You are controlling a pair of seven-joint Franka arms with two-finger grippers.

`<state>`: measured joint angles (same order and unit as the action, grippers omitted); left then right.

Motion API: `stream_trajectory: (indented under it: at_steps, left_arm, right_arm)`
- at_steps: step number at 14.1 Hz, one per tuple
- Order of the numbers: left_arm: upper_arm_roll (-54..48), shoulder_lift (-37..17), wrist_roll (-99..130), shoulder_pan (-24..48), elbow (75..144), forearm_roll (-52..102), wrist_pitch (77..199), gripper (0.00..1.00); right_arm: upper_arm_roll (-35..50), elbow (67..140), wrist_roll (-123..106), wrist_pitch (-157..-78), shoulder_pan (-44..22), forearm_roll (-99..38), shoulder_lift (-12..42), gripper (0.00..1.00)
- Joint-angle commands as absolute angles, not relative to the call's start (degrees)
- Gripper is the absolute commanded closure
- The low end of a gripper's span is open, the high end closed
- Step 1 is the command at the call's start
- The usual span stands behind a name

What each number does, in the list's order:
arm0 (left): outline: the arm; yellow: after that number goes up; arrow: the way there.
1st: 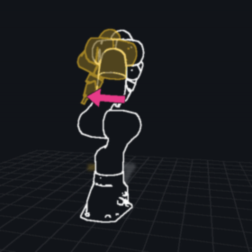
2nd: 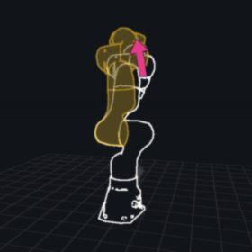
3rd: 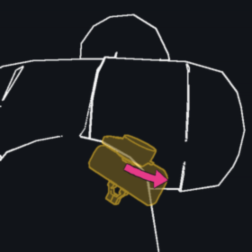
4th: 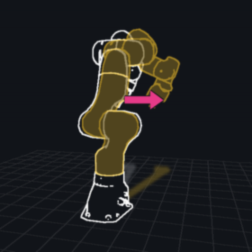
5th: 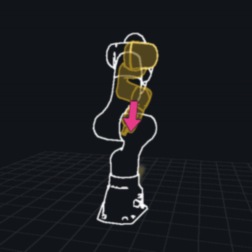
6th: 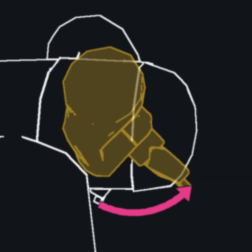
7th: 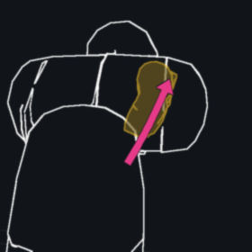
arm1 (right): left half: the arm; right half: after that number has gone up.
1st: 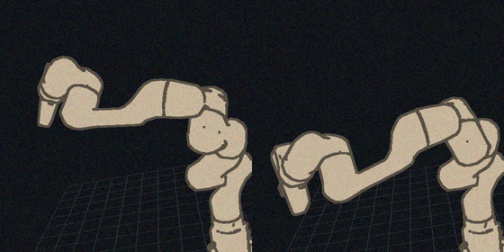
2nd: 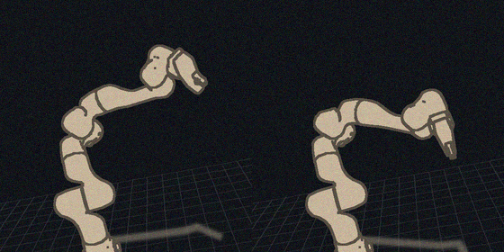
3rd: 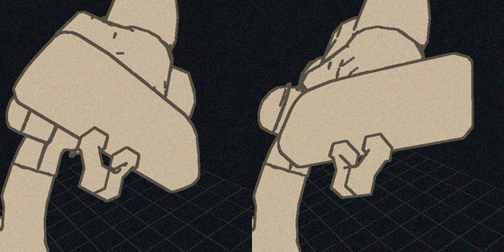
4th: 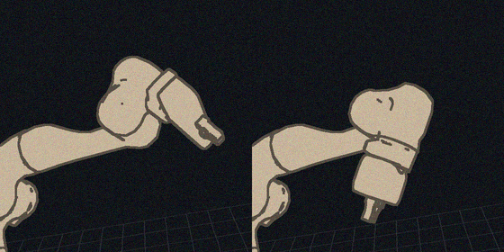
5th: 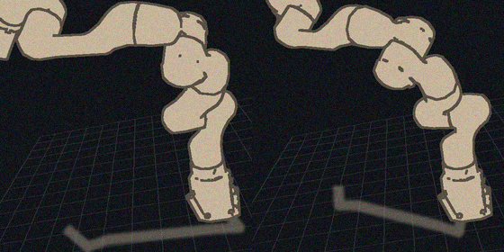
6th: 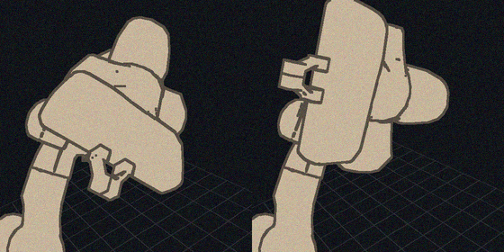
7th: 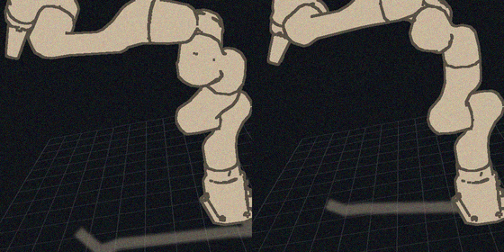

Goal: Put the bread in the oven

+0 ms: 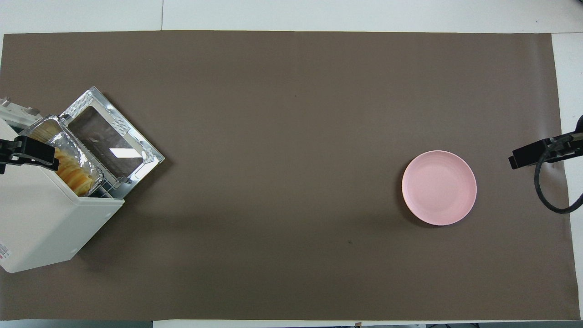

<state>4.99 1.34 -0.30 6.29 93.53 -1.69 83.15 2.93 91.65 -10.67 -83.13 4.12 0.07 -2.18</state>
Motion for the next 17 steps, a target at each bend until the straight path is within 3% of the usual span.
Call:
stream_trajectory:
  at_steps: [1, 17]
  left_arm:
    - [4.83, 2.46, -1.32, 6.15, 95.01, -1.05, 84.98, 0.00]
    - [4.39, 1.32, -1.76, 9.32, 93.52, -1.05, 88.77, 0.00]
  right_arm:
    - [3.43, 91.93, -11.87, -82.62, 5.01, -0.62, -2.29, 0.00]
    - [3.34, 91.93, -11.87, -82.62, 5.01, -0.62, -2.29, 0.00]
